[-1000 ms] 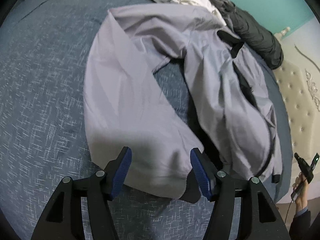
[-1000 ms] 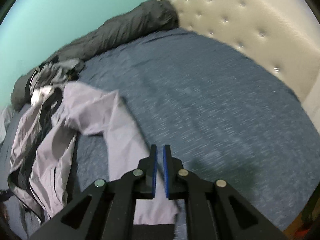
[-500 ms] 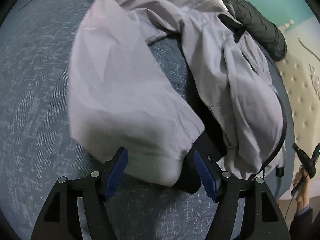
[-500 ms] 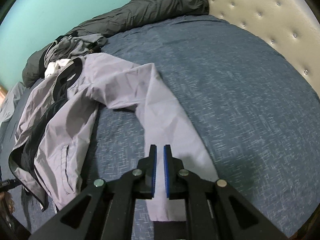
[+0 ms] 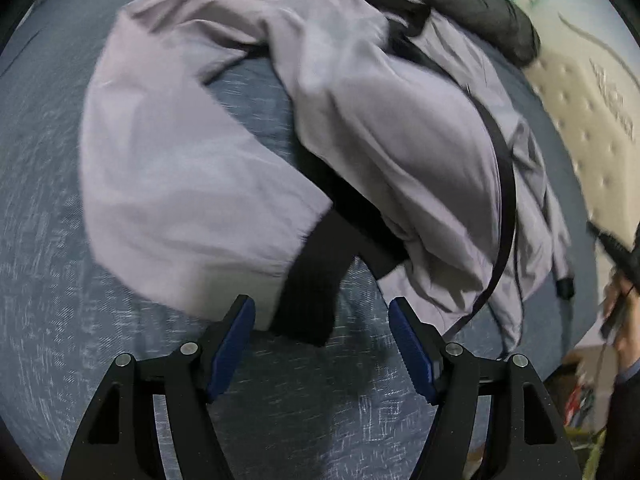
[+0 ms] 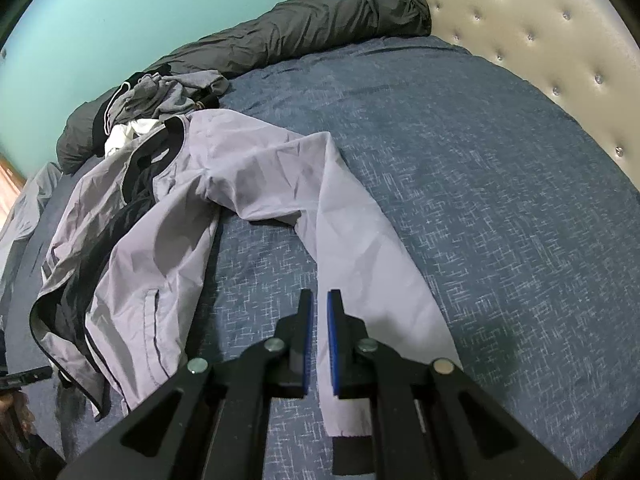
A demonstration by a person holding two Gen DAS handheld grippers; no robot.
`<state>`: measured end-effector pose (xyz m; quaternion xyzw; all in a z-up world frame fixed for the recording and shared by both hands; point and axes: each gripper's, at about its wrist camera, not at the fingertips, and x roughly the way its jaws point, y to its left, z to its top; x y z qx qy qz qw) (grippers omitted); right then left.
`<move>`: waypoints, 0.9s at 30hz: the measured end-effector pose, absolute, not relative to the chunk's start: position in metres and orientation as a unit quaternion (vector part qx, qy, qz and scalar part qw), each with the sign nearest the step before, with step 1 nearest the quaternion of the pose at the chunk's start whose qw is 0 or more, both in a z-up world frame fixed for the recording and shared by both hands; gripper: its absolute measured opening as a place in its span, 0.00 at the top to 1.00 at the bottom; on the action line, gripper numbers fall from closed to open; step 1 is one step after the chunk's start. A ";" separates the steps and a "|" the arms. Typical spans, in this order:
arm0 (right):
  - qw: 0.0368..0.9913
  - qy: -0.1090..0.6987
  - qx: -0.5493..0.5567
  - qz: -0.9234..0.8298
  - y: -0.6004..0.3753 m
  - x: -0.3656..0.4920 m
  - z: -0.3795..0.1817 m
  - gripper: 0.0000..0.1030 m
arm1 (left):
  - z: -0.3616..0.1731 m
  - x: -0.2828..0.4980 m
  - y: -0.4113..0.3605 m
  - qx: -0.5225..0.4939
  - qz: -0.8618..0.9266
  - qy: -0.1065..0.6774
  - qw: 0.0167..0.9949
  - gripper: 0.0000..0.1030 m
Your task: Fold clothes
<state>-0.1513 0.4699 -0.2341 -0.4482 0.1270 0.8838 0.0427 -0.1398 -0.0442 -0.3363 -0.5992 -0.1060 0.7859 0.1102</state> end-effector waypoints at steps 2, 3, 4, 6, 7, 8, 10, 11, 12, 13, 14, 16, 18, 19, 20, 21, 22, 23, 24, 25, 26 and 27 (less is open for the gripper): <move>0.042 0.127 -0.446 0.885 0.470 -0.148 -0.231 0.94 | -0.342 -0.141 -0.030 -0.605 0.786 -0.069 0.109 0.29; 0.042 0.127 -0.445 0.885 0.470 -0.147 -0.229 0.94 | -0.346 -0.142 -0.023 -0.607 0.786 -0.048 0.107 0.29; 0.042 0.127 -0.444 0.886 0.470 -0.146 -0.228 0.94 | -0.350 -0.142 -0.019 -0.609 0.786 -0.029 0.105 0.29; 0.041 0.127 -0.442 0.887 0.470 -0.143 -0.226 0.94 | -0.355 -0.143 -0.016 -0.609 0.786 -0.007 0.104 0.31; 0.041 0.127 -0.442 0.887 0.470 -0.142 -0.225 0.94 | -0.357 -0.143 -0.015 -0.608 0.787 0.003 0.102 0.35; 0.042 0.127 -0.441 0.887 0.470 -0.141 -0.225 0.94 | -0.357 -0.143 -0.015 -0.606 0.789 0.014 0.099 0.49; 0.041 0.128 -0.441 0.887 0.470 -0.140 -0.224 0.94 | -0.354 -0.143 -0.018 -0.597 0.796 0.034 0.095 0.68; 0.041 0.128 -0.441 0.887 0.470 -0.140 -0.224 0.94 | -0.352 -0.142 -0.021 -0.595 0.797 0.030 0.102 0.87; 0.041 0.129 -0.441 0.887 0.470 -0.140 -0.224 0.94 | -0.350 -0.142 -0.023 -0.594 0.797 0.028 0.105 0.98; 0.041 0.130 -0.440 0.887 0.470 -0.140 -0.224 0.94 | -0.347 -0.141 -0.025 -0.592 0.798 0.030 0.105 0.98; 0.040 0.131 -0.440 0.887 0.471 -0.141 -0.224 0.94 | -0.344 -0.140 -0.027 -0.590 0.800 0.032 0.107 0.98; 0.039 0.133 -0.440 0.887 0.470 -0.140 -0.224 0.94 | -0.338 -0.138 -0.034 -0.584 0.805 0.021 0.100 0.98; 0.038 0.133 -0.440 0.887 0.467 -0.140 -0.224 0.94 | -0.329 -0.136 -0.045 -0.577 0.811 0.010 0.098 0.98; 0.037 0.134 -0.440 0.887 0.466 -0.139 -0.224 0.94 | -0.324 -0.135 -0.051 -0.572 0.815 0.005 0.096 0.98; 0.036 0.133 -0.440 0.887 0.466 -0.139 -0.224 0.94 | -0.319 -0.134 -0.058 -0.567 0.819 0.000 0.093 0.98; 0.035 0.132 -0.440 0.888 0.465 -0.139 -0.224 0.94 | -0.314 -0.134 -0.066 -0.562 0.822 -0.005 0.088 0.98; 0.035 0.132 -0.440 0.887 0.464 -0.139 -0.225 0.94 | -0.309 -0.134 -0.076 -0.558 0.825 -0.010 0.082 0.98; 0.034 0.132 -0.441 0.887 0.464 -0.139 -0.225 0.94 | -0.304 -0.135 -0.086 -0.555 0.828 -0.014 0.076 0.98; 0.034 0.133 -0.440 0.887 0.464 -0.139 -0.225 0.94 | -0.299 -0.134 -0.097 -0.551 0.831 -0.019 0.069 0.98; 0.034 0.134 -0.440 0.887 0.464 -0.138 -0.225 0.94 | -0.295 -0.132 -0.106 -0.548 0.834 -0.025 0.062 0.98; 0.034 0.136 -0.440 0.887 0.463 -0.138 -0.225 0.94 | -0.294 -0.134 -0.113 -0.546 0.836 -0.027 0.055 0.98; 0.034 0.139 -0.440 0.887 0.464 -0.138 -0.226 0.94 | -0.295 -0.133 -0.122 -0.544 0.837 -0.032 0.049 0.98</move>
